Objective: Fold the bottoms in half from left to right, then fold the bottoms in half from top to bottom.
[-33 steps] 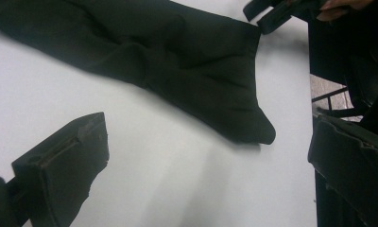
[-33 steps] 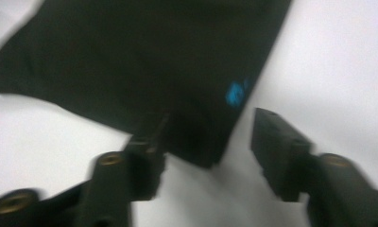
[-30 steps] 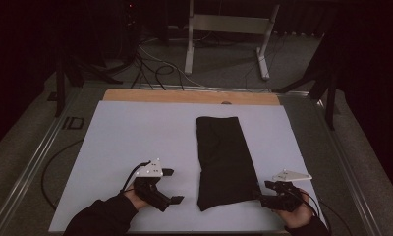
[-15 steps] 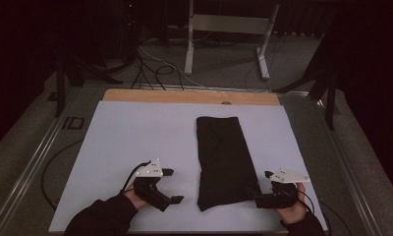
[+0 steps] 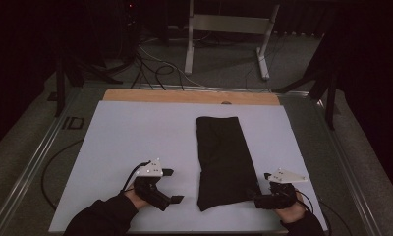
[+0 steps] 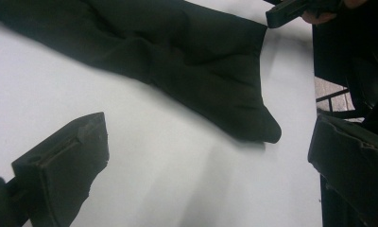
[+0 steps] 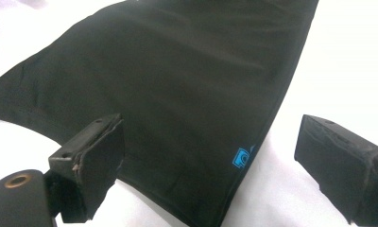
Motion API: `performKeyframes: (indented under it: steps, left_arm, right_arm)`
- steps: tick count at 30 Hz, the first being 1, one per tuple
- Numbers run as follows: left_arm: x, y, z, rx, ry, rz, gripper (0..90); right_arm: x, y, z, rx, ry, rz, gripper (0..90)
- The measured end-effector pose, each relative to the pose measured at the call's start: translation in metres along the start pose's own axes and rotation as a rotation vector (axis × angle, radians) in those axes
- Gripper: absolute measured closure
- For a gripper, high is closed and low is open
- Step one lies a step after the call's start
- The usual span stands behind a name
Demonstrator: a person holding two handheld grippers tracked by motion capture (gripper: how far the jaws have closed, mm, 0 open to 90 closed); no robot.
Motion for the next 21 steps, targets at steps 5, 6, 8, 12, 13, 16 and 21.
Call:
performKeyframes:
  steps: [5,6,8,12,13,16,21]
  left_arm:
    - [-0.003,0.000,-0.002,-0.001,-0.013,0.020,0.0]
    - [-0.004,0.001,-0.003,-0.002,-0.015,0.025,0.0]
    - [-0.005,0.001,-0.005,0.005,-0.015,0.037,0.0]
    - [-0.007,0.000,-0.010,0.001,-0.015,0.048,0.0]
    - [-0.007,-0.001,-0.013,-0.002,-0.015,0.048,0.0]
    - [-0.007,-0.003,-0.020,-0.009,-0.005,0.038,0.0]
    - [-0.007,-0.005,-0.031,-0.019,0.008,0.028,0.0]
  right_arm:
    - [0.005,-0.002,-0.005,-0.027,-0.001,-0.030,9.2]
    - [0.006,-0.003,-0.006,-0.030,-0.006,-0.029,9.2]
    - [0.008,-0.005,-0.009,-0.036,-0.013,-0.040,9.2]
    - [0.013,-0.009,-0.016,-0.045,-0.035,-0.049,9.2]
    - [0.014,-0.010,-0.019,-0.049,-0.039,-0.055,9.2]
    - [0.015,-0.012,-0.025,-0.055,-0.054,-0.053,9.2]
    - [0.011,-0.018,-0.040,-0.076,-0.081,-0.041,9.2]
Point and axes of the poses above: each handheld gripper's, and its own axes: y roughly forward along the jaws, z roughly out of its underside, x roughly to its left, the point moved 8 cm from there along y, roughly forward along the jaws, and after that the axes turned 4 degrees about z, right-handed, at the moved point
